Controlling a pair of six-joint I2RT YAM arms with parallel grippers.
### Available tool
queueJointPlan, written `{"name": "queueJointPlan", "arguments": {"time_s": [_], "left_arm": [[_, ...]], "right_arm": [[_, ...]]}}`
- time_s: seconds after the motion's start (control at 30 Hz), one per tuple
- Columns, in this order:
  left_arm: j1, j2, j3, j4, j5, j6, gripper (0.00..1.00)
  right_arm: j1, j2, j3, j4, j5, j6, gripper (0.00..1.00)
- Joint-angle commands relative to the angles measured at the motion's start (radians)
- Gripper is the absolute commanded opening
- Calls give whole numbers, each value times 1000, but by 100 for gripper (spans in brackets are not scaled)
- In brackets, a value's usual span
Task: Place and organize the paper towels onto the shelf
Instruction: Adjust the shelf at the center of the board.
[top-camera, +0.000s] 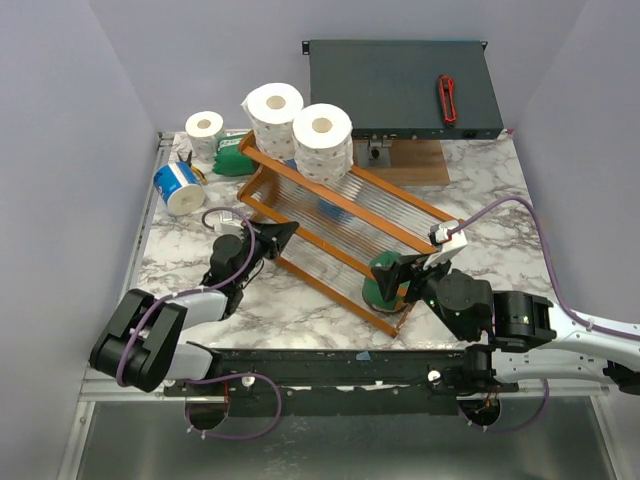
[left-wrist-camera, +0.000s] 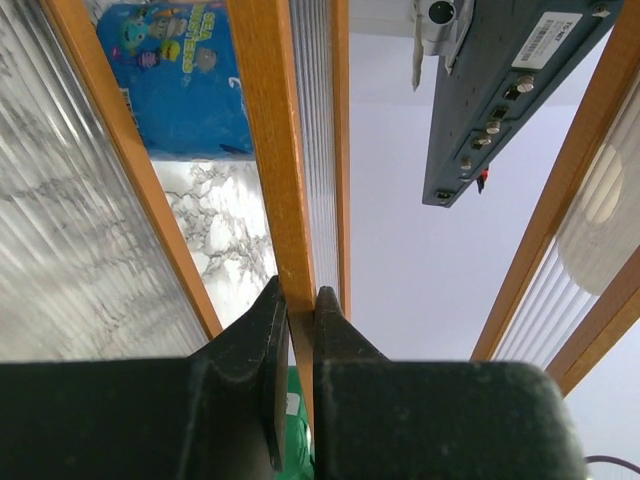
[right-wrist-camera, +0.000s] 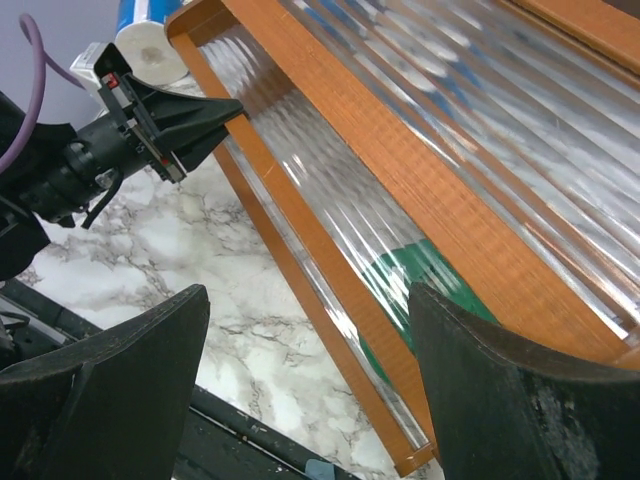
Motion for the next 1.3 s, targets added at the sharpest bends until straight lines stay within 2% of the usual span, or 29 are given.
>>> {"name": "queueJointPlan", "arguments": {"time_s": [0.0, 0.27, 0.5, 0.7, 0.9, 1.13, 1.27], "left_arm": [[-69, -50, -23, 47, 3, 139, 0], [-109, -95, -73, 34, -48, 134, 0], [-164, -130, -106, 9, -102, 138, 0], [-236, -115, -99, -7, -141, 144, 0], [-272, -48, -94, 32, -140, 135, 0], [-297, 39, -85, 114, -127, 120, 0], [-297, 36, -101, 135, -136, 115, 0]], "right_arm": [[1, 0, 6, -20, 73, 14, 84], [0, 7, -18, -121, 153, 104, 85], [-2, 34, -22, -234, 251, 263, 87], [-1, 68, -24, -238, 240, 312, 87], [-2, 87, -43, -197, 179, 307, 88], [-1, 53, -72, -61, 93, 186, 88], [-1, 56, -60, -63, 96, 157, 88]]}}
